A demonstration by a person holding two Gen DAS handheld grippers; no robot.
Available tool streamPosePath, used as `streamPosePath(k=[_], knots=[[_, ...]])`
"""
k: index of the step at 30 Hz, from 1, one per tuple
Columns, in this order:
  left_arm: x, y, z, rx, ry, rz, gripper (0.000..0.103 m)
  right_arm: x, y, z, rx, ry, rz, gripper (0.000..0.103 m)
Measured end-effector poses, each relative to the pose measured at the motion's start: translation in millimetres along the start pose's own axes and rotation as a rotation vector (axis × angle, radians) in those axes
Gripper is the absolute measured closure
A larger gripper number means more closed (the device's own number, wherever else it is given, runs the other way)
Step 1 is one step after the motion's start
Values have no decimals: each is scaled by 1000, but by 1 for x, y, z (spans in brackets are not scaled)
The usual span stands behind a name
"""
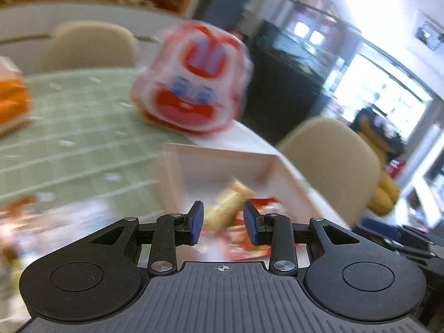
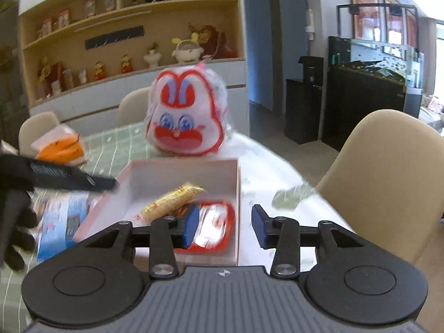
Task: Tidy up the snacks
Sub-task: 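Carry both snacks to the pink box and release them inside, then grasp the blue snack bag with the right tool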
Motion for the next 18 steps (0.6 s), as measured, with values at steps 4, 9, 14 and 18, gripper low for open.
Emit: streamPosePath(k=[4, 9, 14, 18], knots=[[-23, 55, 47, 139, -72, 87, 67, -13, 43, -5, 110, 28, 26, 49], [-64, 111, 91, 227, -64, 163, 67, -24, 120, -30, 257, 96, 66, 48], [-96, 150, 126, 267, -67, 213, 67, -40, 191, -53, 310, 168, 147, 47], [-120, 170, 147, 261, -56, 238, 67, -29, 239, -69, 308, 169, 254, 36]])
Point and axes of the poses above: each gripper's, at about its wrist camera, not at the fingertips, and z roughly against the way its jaws point, y to its left, x to its top, the point moved 7 cm from there along -z, roughly the way its jaws point, and after that the axes turned 6 degrees about x, right-handed, at the moved point
